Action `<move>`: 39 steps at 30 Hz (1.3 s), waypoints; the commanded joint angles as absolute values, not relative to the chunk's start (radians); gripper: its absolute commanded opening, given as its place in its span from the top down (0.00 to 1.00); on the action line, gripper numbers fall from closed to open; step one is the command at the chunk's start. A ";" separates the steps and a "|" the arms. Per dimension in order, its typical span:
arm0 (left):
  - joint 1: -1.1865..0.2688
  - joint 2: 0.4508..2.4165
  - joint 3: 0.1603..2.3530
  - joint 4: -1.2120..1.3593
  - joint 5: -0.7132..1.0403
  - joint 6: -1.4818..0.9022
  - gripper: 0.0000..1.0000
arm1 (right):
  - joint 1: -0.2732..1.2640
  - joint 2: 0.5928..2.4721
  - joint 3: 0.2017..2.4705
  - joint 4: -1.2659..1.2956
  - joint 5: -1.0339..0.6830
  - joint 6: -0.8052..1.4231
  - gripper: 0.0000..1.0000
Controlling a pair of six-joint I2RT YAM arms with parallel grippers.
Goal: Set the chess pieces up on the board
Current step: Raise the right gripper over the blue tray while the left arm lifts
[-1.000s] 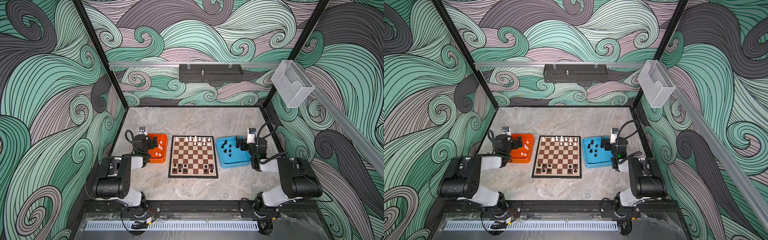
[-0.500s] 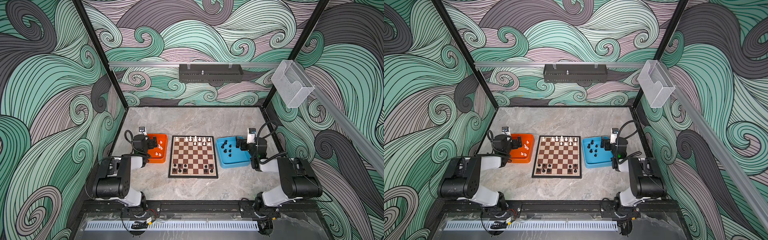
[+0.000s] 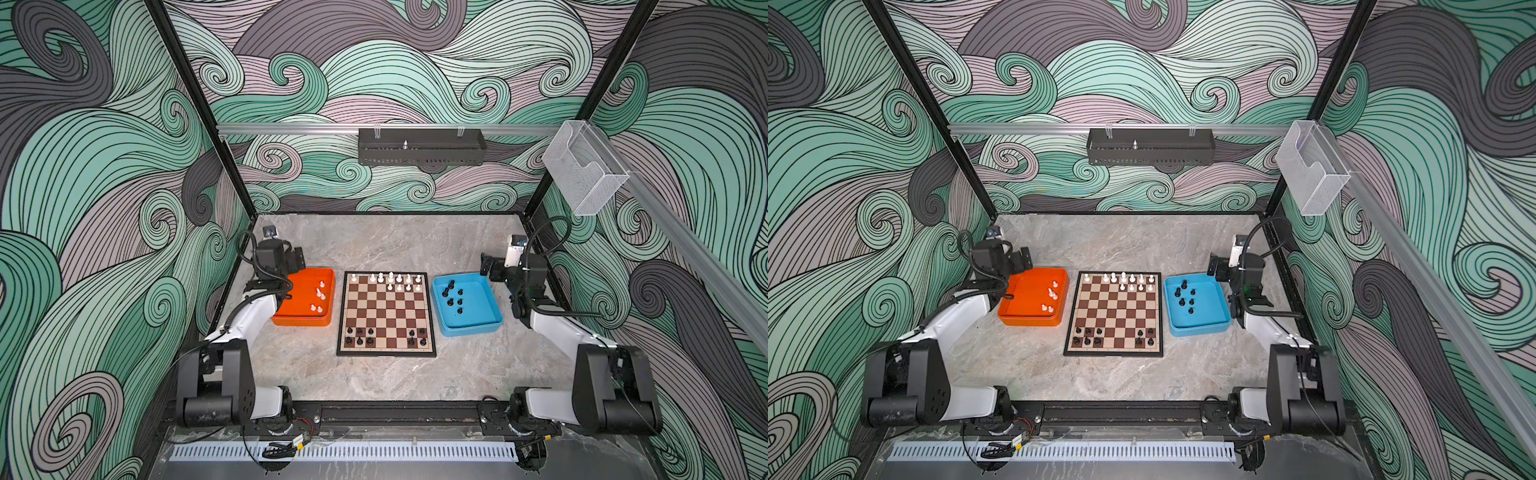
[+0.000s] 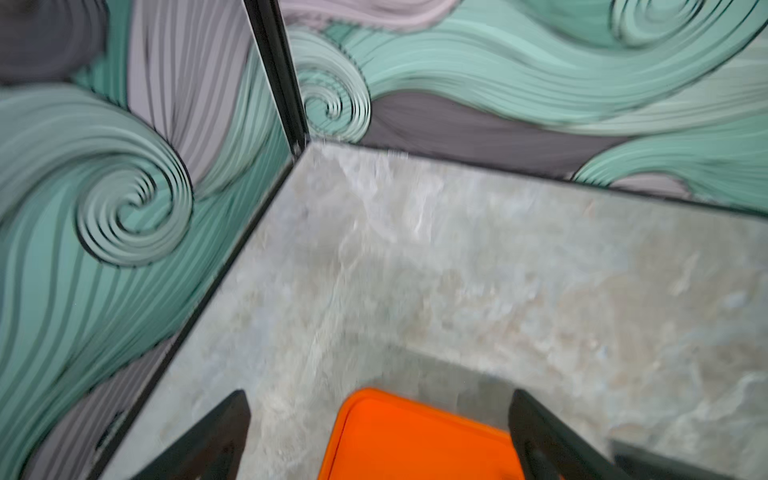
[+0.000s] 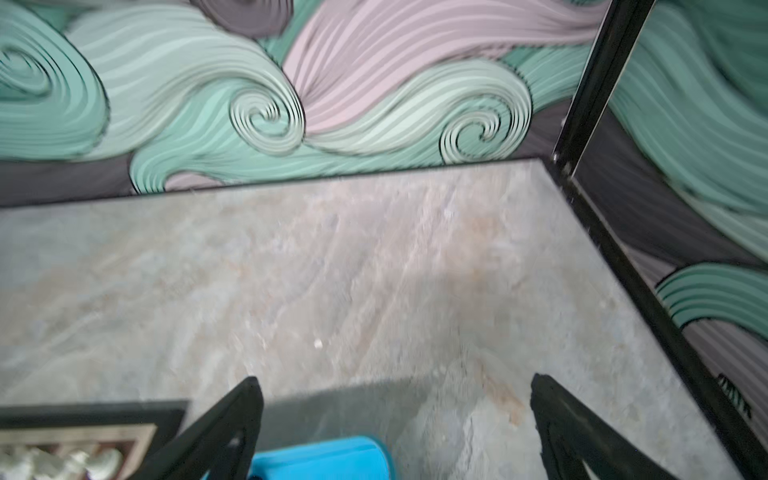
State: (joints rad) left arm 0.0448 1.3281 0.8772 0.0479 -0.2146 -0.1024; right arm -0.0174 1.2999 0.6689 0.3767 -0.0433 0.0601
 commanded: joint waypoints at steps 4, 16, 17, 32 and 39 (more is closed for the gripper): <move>0.053 1.184 1.058 -0.354 -0.031 -0.118 0.01 | -0.009 1.234 0.900 -0.022 -0.093 0.229 0.00; 0.054 1.441 1.371 -0.507 0.391 -0.111 0.01 | 0.166 1.382 1.267 -0.632 -0.040 0.201 0.00; 0.047 1.497 1.425 -0.539 0.401 -0.136 0.01 | 0.189 1.388 1.265 -0.655 -0.029 0.197 0.00; -0.115 1.582 1.391 -0.488 0.370 -0.090 0.01 | 0.271 1.508 1.205 -0.795 -0.056 0.140 0.15; -0.124 1.627 1.410 -0.521 0.377 -0.097 0.01 | 0.293 1.593 1.203 -0.792 -0.070 0.135 0.29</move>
State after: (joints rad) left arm -0.1146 1.6035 1.3857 -0.4808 0.3534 -0.0982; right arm 0.2832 1.5715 1.2148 -0.7696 -0.0608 0.1425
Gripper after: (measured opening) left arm 0.986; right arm 0.720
